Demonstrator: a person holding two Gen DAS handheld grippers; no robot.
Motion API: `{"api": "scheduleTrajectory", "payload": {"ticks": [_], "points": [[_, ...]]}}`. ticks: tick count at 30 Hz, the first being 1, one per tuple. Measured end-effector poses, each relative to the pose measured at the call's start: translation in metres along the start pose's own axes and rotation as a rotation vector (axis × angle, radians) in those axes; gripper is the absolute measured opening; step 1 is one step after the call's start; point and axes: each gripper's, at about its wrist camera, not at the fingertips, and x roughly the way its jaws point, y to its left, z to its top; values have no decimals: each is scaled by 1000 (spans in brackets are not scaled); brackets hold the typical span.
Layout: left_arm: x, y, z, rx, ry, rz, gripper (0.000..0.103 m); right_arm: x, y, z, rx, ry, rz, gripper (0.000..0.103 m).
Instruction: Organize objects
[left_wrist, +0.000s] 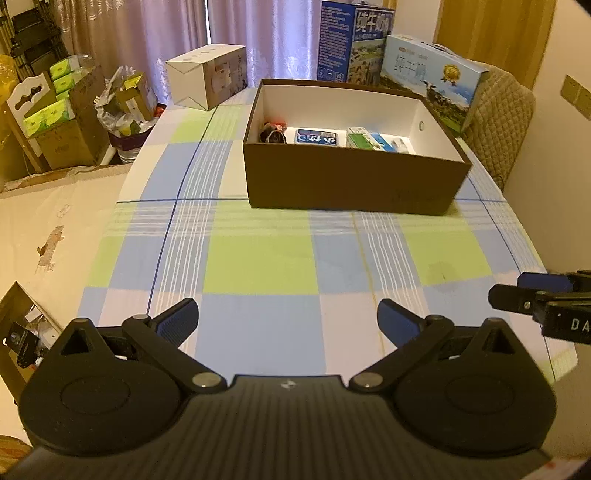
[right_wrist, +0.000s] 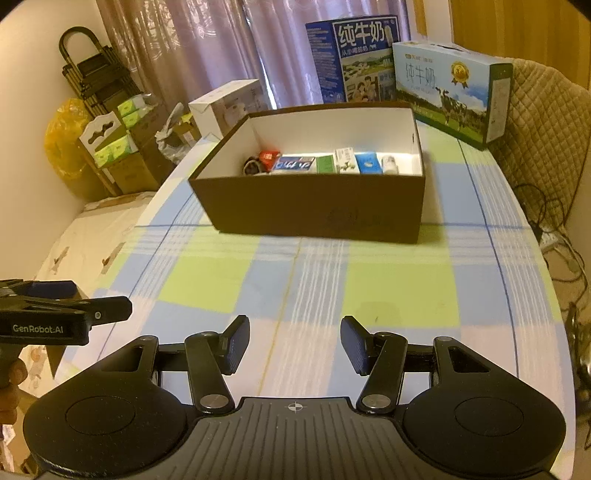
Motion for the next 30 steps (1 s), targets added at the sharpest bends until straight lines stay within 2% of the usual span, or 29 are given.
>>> {"api": "scheduleTrajectory", "payload": {"ticks": [14, 30], "points": [[-36, 16, -54, 45, 7, -69, 101, -38, 47, -61, 52, 11, -27, 52], [-55, 25, -74, 52, -13, -90, 101, -55, 75, -81, 58, -10, -25, 52]]}}
